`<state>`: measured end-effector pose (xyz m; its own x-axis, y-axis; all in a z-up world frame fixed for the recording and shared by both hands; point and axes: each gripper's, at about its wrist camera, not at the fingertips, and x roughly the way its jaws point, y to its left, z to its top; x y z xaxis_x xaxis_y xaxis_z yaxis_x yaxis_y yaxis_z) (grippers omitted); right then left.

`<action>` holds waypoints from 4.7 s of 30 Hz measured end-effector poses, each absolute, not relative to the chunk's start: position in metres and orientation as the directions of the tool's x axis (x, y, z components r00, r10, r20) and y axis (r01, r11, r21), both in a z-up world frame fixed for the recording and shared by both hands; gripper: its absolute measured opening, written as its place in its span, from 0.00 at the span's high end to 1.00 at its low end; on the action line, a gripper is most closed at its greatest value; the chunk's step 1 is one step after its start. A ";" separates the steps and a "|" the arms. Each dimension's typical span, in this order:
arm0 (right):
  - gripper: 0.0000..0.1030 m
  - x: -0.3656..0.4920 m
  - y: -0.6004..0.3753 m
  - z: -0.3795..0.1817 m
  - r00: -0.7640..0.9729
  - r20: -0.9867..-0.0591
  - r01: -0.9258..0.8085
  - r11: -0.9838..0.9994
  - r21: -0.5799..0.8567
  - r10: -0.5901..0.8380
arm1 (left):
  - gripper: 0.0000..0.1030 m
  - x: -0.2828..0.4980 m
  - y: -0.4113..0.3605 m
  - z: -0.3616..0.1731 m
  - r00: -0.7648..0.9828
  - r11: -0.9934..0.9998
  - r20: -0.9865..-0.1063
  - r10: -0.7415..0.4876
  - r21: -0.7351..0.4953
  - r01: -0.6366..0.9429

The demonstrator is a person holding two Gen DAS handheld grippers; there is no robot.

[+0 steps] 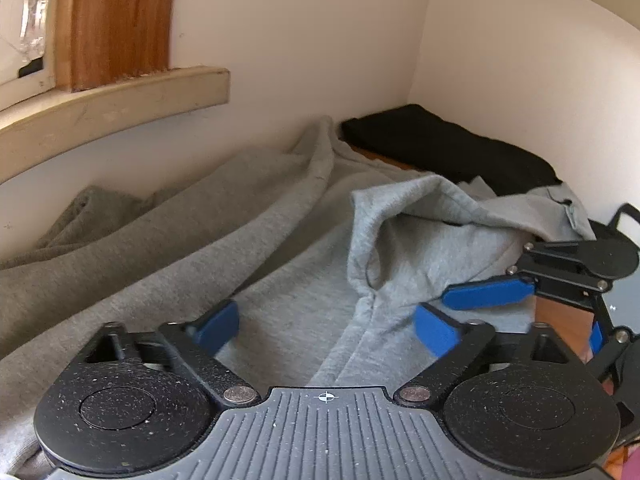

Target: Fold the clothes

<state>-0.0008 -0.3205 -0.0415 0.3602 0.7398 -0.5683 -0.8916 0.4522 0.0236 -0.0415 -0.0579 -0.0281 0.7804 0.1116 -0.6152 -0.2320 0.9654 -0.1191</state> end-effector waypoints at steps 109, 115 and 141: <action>0.57 0.164 -0.301 0.067 0.761 -0.295 -0.638 0.749 -0.176 0.578 | 0.00 -0.044 -0.073 -0.025 0.751 0.971 -0.640 0.161 -0.032 -0.236; 0.56 0.169 -0.338 0.036 0.706 -0.464 -0.650 0.750 -0.124 0.535 | 0.00 -0.045 -0.069 -0.025 0.750 0.971 -0.641 0.163 -0.029 -0.236; 0.96 0.174 -0.297 0.032 0.680 -0.386 -0.713 0.684 -0.150 0.624 | 0.00 -0.038 -0.070 -0.029 0.749 0.972 -0.642 0.166 -0.023 -0.235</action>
